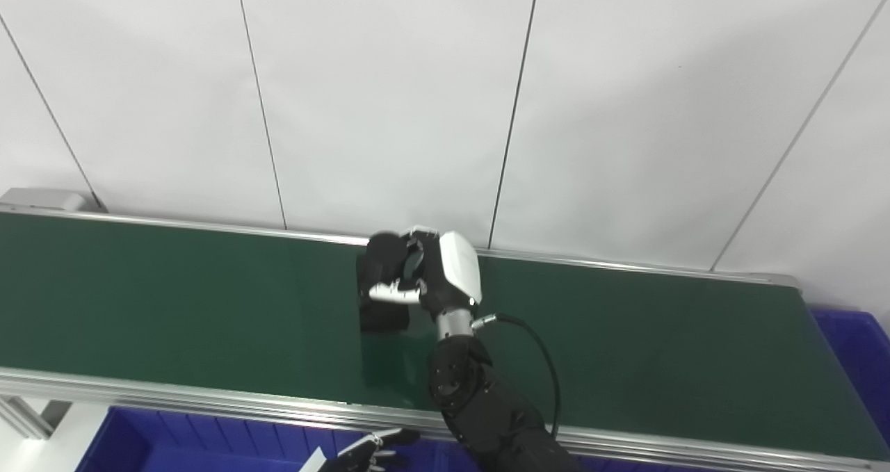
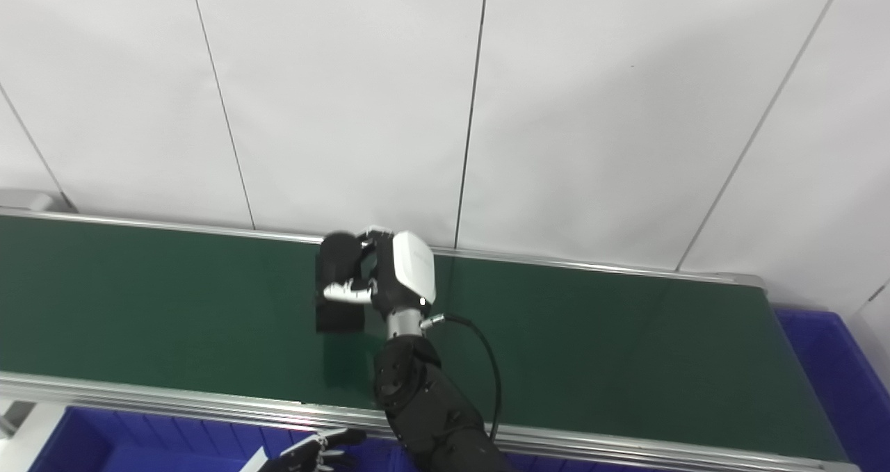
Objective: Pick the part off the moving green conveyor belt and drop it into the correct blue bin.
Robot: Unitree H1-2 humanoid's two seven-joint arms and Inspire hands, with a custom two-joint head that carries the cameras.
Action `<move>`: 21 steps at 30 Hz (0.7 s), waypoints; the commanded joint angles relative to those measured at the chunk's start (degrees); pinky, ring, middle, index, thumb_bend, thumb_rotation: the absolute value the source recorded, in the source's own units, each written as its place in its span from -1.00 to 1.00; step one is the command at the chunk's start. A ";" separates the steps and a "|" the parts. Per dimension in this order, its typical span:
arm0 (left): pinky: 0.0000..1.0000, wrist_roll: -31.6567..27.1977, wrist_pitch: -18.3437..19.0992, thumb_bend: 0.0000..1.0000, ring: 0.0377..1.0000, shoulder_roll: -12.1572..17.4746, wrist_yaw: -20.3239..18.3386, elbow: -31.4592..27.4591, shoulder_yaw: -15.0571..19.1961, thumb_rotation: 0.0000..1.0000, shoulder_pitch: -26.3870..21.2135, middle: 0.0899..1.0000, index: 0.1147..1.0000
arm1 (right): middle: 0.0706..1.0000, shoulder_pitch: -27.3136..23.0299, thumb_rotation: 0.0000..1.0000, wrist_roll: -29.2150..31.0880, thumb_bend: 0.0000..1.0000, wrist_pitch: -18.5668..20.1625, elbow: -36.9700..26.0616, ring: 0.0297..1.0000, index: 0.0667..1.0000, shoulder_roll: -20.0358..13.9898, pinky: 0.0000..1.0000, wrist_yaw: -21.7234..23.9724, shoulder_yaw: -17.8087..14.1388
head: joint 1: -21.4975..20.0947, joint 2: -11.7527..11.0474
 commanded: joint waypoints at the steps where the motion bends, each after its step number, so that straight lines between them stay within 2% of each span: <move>1: 0.34 -0.61 -1.81 0.73 0.52 0.37 0.18 -0.99 0.26 -0.48 -0.88 0.68 0.61 | -0.18 0.23 -1.00 0.44 0.03 -0.20 -5.20 -0.26 0.00 -0.19 -0.36 0.26 -1.01 | 0.07 -0.05; 5: 0.33 -0.80 -1.94 0.72 0.52 0.96 -0.01 -1.03 0.47 -0.48 -1.12 0.69 0.62 | -0.19 4.00 -1.00 -0.68 0.03 2.84 -13.85 -0.24 0.03 -1.18 -0.36 2.02 -1.76 | -0.52 0.53; 8: 0.33 -0.75 -1.91 0.71 0.53 1.46 0.01 -1.12 0.68 -0.48 -1.36 0.70 0.62 | -0.13 9.59 -1.00 1.97 0.04 5.26 -24.58 -0.28 -0.06 -1.83 -0.39 6.45 -3.70 | -1.17 1.25; 11: 0.33 -1.31 -1.38 0.71 0.54 1.74 -0.22 -1.54 0.96 -0.49 -1.36 0.71 0.62 | -0.11 13.91 -1.00 1.45 0.04 8.40 -32.71 -0.28 -0.09 -2.82 -0.39 9.83 -4.05 | -2.28 1.89; 17: 0.36 -1.44 0.41 0.68 0.55 2.22 -0.36 -3.55 1.14 -0.54 -0.92 0.70 0.63 | -0.11 25.50 -1.00 4.44 0.04 11.84 -49.66 -0.30 -0.09 -5.99 -0.37 18.11 -5.14 | -4.54 3.54; 18: 0.37 -1.39 0.49 0.67 0.55 2.34 -0.39 -3.81 1.17 -0.56 -0.90 0.69 0.63 | -0.17 27.70 -1.00 4.92 0.03 12.06 -52.18 -0.31 -0.02 -6.67 -0.37 19.21 -5.39 | -4.85 3.95; 21: 0.37 -1.50 1.34 0.66 0.55 2.70 -0.71 -4.74 1.30 -0.58 -0.98 0.69 0.64 | -0.21 33.63 -1.00 5.02 0.02 14.22 -58.75 -0.31 0.03 -8.38 -0.36 22.13 -6.10 | -5.88 5.17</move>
